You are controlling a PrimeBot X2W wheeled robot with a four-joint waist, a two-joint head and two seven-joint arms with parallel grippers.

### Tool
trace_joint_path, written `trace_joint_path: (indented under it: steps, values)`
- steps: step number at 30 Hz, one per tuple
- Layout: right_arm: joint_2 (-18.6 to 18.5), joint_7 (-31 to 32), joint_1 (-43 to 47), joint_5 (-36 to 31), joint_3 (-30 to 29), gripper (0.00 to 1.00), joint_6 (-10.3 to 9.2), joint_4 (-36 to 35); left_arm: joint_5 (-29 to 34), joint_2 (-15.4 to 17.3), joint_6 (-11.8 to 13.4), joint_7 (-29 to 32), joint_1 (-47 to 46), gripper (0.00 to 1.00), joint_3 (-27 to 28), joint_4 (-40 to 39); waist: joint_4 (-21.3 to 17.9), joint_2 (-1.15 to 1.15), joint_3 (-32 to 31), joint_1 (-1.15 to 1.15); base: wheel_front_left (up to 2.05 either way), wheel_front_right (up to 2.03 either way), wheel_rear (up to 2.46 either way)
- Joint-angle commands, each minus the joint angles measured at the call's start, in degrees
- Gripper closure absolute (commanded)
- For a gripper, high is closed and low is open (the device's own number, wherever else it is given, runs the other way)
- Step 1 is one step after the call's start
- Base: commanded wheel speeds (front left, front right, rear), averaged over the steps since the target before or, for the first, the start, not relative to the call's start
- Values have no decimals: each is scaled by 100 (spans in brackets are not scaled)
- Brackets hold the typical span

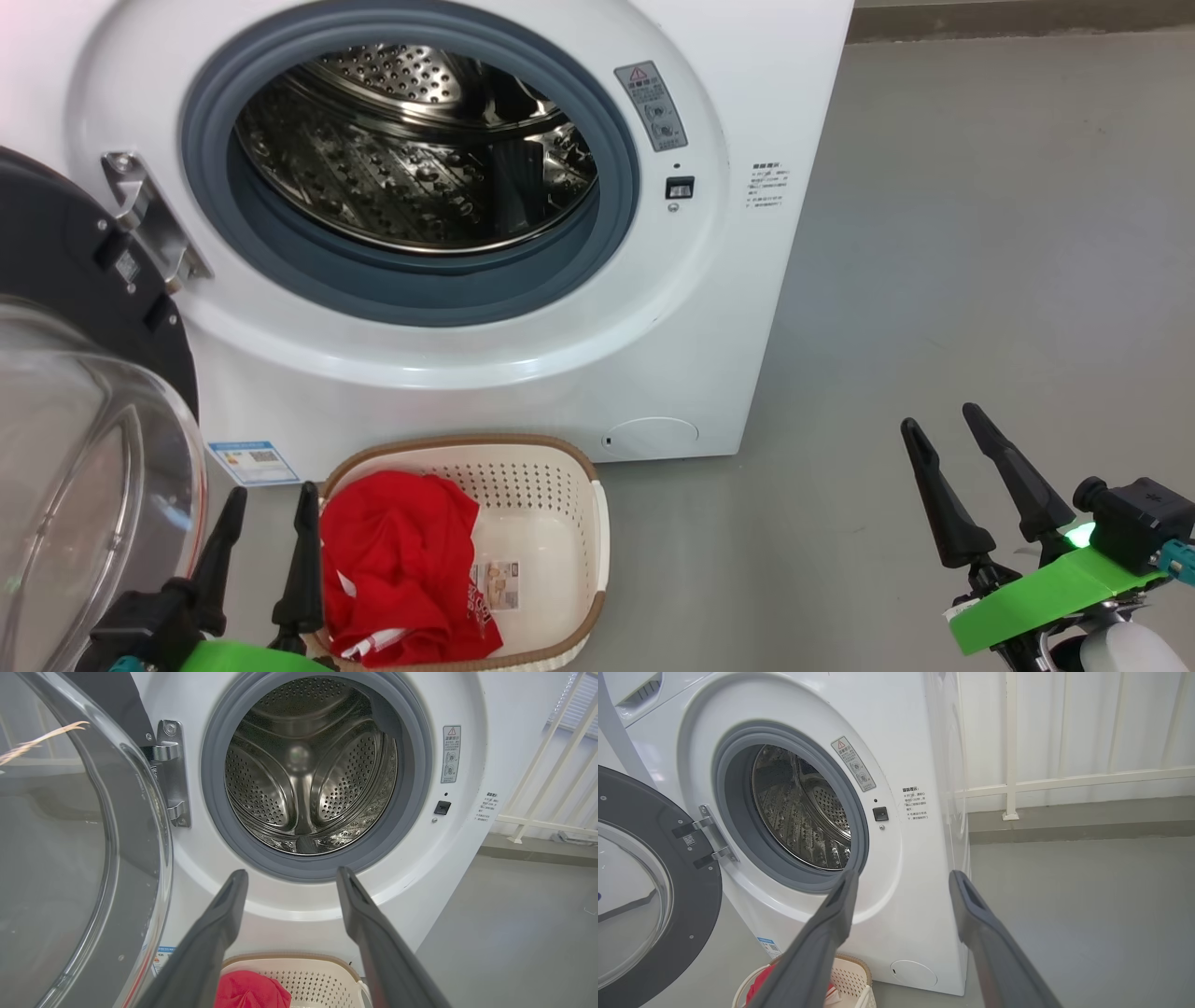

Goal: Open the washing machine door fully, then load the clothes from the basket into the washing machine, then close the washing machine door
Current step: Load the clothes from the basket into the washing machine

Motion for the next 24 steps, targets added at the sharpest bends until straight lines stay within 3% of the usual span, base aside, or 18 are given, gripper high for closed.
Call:
trace_joint_path:
  steps: [1,24]
  values:
    - [-52,-69,-33,-75,85,0,9,-155,20,65,-17,-53,-189,0,208,-126,3,0,2,0,56,-56,0]
    - [-47,-69,-72,-84,88,0,9,-171,18,75,-17,-54,-240,0,199,-120,49,0,102,0,4,-4,0]
